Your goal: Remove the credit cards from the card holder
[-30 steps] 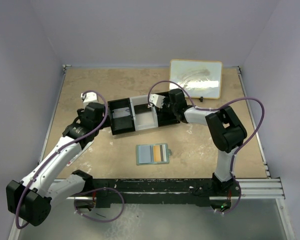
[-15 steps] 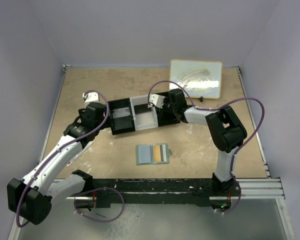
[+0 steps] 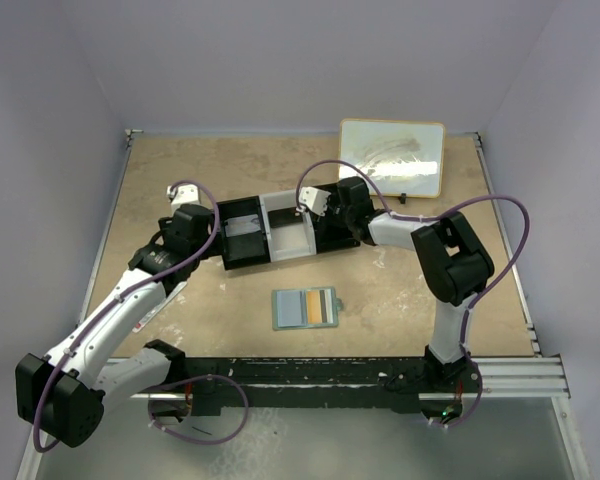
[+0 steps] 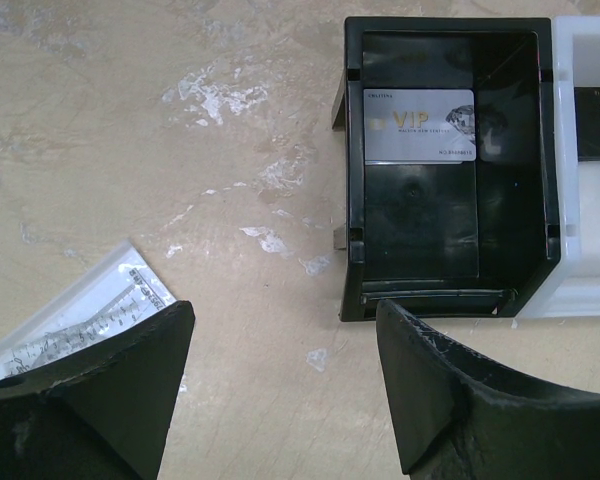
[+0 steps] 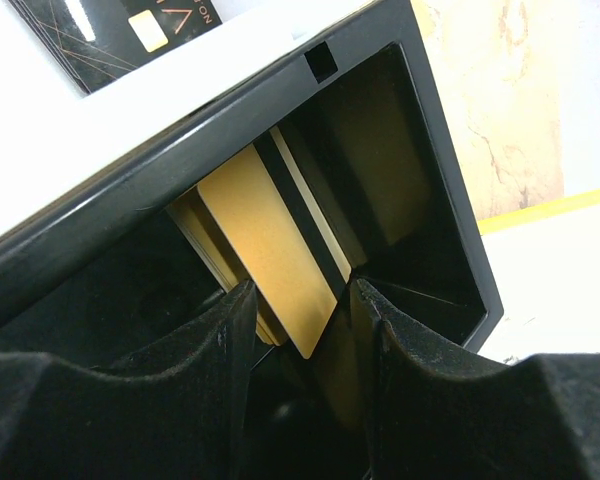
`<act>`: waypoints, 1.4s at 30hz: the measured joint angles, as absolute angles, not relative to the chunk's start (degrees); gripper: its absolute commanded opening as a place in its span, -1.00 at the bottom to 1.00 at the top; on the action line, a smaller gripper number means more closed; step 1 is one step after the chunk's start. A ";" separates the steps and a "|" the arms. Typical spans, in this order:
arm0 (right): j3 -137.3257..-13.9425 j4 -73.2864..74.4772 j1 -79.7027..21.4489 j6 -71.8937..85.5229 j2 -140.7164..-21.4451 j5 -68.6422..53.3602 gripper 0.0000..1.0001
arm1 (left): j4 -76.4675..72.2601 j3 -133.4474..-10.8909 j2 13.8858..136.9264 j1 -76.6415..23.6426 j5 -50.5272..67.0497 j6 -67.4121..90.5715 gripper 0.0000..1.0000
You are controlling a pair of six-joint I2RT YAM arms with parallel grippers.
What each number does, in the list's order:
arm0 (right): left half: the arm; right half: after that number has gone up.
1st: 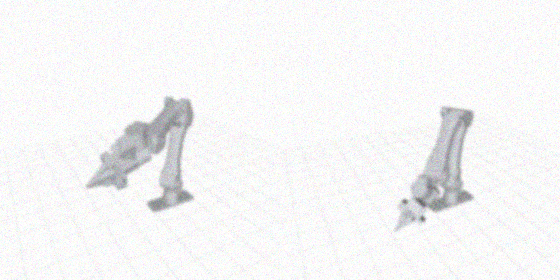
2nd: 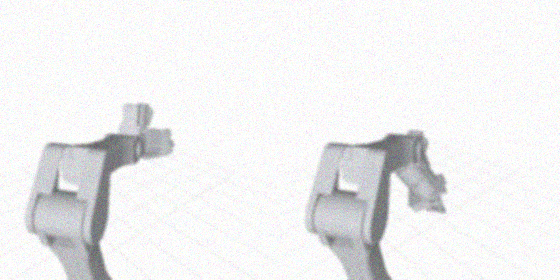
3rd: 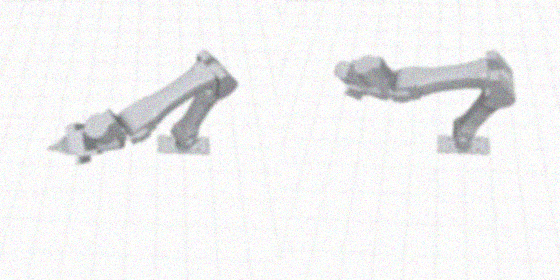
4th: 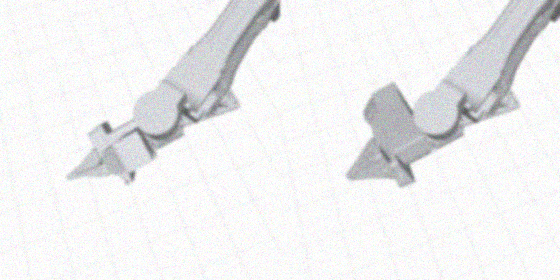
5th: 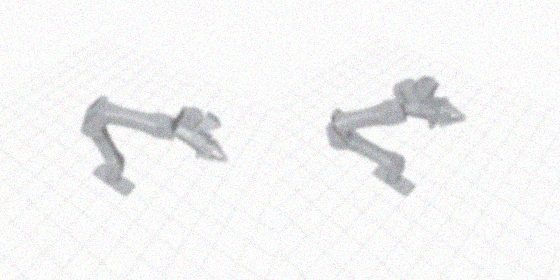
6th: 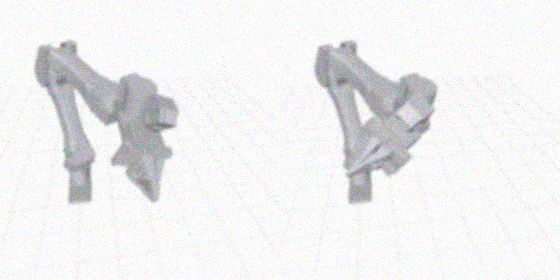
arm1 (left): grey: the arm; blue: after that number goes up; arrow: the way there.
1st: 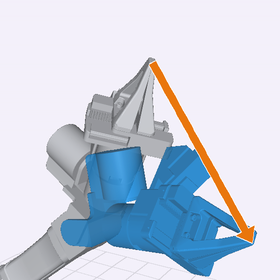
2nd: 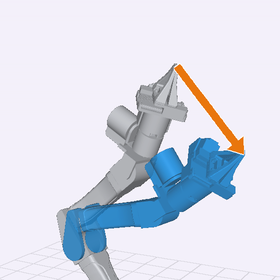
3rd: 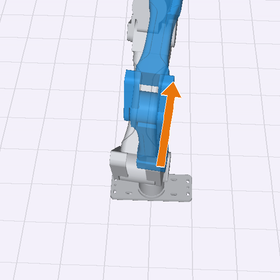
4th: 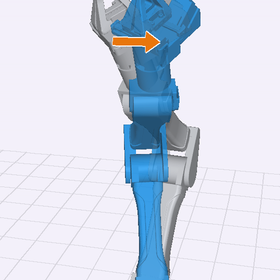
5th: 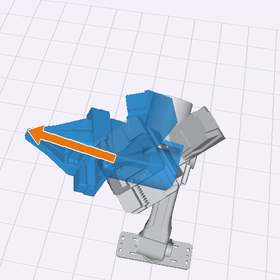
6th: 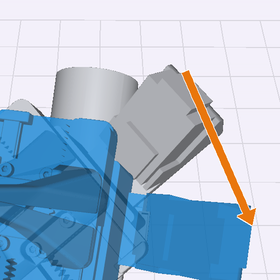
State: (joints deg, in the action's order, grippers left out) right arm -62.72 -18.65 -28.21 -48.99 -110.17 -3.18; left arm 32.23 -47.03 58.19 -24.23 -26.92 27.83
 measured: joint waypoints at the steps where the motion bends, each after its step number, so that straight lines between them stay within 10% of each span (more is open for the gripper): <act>1: -62.74 -18.65 -28.21 -48.95 -110.17 -3.18 -0.08 | 32.21 -47.00 58.19 -24.23 -26.83 27.83 0.42; 25: -65.95 -15.92 -28.21 -40.27 -108.64 -2.20 0.14 | 32.23 -47.03 58.06 -24.23 -26.79 27.79 0.41; 35: -63.79 -12.43 -28.21 -5.15 -82.65 0.27 0.19 | 32.18 -47.03 58.06 -24.23 -24.88 26.74 0.42; 42: -39.16 -7.55 -28.91 25.85 -61.89 -4.99 0.19 | 30.76 -46.98 58.28 -24.23 -17.85 25.63 0.42</act>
